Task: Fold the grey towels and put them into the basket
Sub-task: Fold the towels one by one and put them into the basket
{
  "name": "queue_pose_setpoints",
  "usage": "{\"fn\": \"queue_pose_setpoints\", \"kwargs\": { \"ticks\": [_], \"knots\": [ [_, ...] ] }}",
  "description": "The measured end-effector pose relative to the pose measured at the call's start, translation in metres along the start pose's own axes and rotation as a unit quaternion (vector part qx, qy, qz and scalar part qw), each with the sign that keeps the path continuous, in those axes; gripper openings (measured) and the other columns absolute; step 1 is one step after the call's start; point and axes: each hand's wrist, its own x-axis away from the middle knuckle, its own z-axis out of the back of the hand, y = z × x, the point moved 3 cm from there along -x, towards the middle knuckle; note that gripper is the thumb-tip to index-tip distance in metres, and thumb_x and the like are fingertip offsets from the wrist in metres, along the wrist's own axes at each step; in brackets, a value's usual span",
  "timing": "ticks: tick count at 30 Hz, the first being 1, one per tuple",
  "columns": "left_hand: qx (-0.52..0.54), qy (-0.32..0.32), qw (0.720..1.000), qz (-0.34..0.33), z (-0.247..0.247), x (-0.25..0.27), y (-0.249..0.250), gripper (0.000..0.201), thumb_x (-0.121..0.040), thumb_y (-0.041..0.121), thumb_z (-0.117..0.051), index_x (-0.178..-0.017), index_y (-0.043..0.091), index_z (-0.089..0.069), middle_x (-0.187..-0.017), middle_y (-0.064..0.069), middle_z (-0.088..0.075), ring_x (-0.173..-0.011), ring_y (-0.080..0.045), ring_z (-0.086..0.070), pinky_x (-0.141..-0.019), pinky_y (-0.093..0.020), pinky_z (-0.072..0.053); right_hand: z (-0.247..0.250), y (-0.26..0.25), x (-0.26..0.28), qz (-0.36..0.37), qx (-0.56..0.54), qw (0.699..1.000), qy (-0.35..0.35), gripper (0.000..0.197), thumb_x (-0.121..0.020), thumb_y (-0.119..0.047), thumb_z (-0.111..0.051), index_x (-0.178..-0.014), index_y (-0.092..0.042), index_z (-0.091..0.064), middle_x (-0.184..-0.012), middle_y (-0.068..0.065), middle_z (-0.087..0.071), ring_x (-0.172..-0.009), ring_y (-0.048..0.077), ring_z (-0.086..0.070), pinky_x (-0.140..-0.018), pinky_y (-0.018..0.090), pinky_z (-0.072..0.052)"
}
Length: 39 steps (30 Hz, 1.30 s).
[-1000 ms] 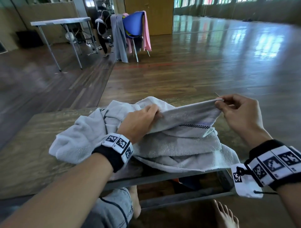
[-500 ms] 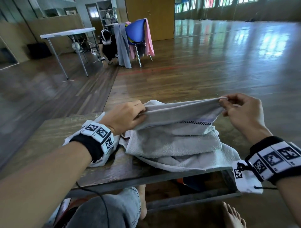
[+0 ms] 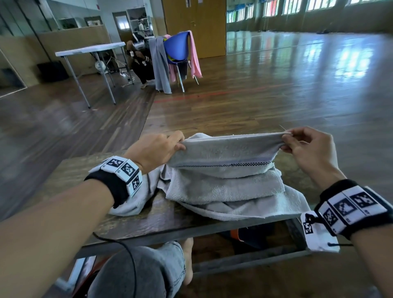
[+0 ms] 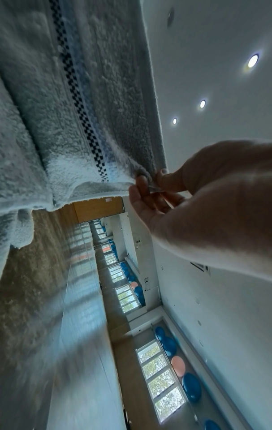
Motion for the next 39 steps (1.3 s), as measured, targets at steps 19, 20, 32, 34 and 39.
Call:
{"fn": "queue_pose_setpoints", "kwargs": {
  "ticks": [19,20,32,34,39],
  "knots": [
    [0.091,-0.039,0.989,0.110,0.007,0.003,-0.024,0.013,-0.100,0.029,-0.055,-0.098,0.018,-0.061,-0.069,0.014,-0.057,-0.053,-0.004,-0.052,-0.053,-0.020,-0.036,-0.003,-0.001,0.002,-0.066,0.110,0.991,0.037,0.014,-0.085,-0.023,-0.081,-0.079,-0.035,-0.075,-0.069,-0.009,-0.075,-0.053,0.014,-0.073,-0.054,0.024,-0.060],
    [0.120,-0.035,0.982,0.139,0.009,-0.001,-0.026,0.013,-0.098,0.027,-0.059,-0.095,0.017,-0.065,-0.073,0.013,-0.061,-0.052,-0.005,-0.057,-0.053,-0.018,-0.040,-0.005,-0.002,0.002,-0.086,0.107,0.990,0.032,0.011,-0.086,-0.021,-0.080,-0.080,-0.029,-0.074,-0.072,-0.003,-0.076,-0.054,0.016,-0.074,-0.054,0.025,-0.060],
    [0.173,0.290,0.887,0.316,0.144,-0.075,-0.064,0.017,-0.097,0.016,-0.061,-0.106,0.007,-0.072,-0.109,-0.008,-0.072,-0.095,-0.015,-0.065,-0.086,-0.025,-0.051,-0.025,-0.171,-0.085,-0.024,-0.068,0.993,-0.098,0.020,-0.105,-0.018,-0.053,-0.086,-0.020,-0.056,-0.105,0.010,-0.058,-0.102,0.027,-0.064,-0.100,0.047,-0.054],
    [0.178,0.295,0.895,0.284,0.153,-0.068,-0.061,0.017,-0.096,0.017,-0.062,-0.106,0.007,-0.072,-0.106,-0.006,-0.071,-0.095,-0.016,-0.066,-0.085,-0.024,-0.052,-0.011,-0.176,-0.083,-0.005,-0.099,0.990,-0.105,0.017,-0.104,-0.019,-0.055,-0.087,-0.022,-0.058,-0.105,0.006,-0.060,-0.100,0.025,-0.068,-0.091,0.038,-0.059],
    [0.231,0.176,0.935,0.204,0.125,-0.027,-0.043,0.007,-0.091,0.021,-0.069,-0.094,0.019,-0.075,-0.084,0.007,-0.073,-0.066,0.005,-0.065,-0.061,-0.006,-0.047,0.021,-0.137,-0.043,0.031,0.061,0.992,-0.110,0.012,-0.100,-0.018,-0.061,-0.089,-0.023,-0.065,-0.091,-0.002,-0.066,-0.086,0.016,-0.063,-0.076,0.034,-0.053]
  ]
}}
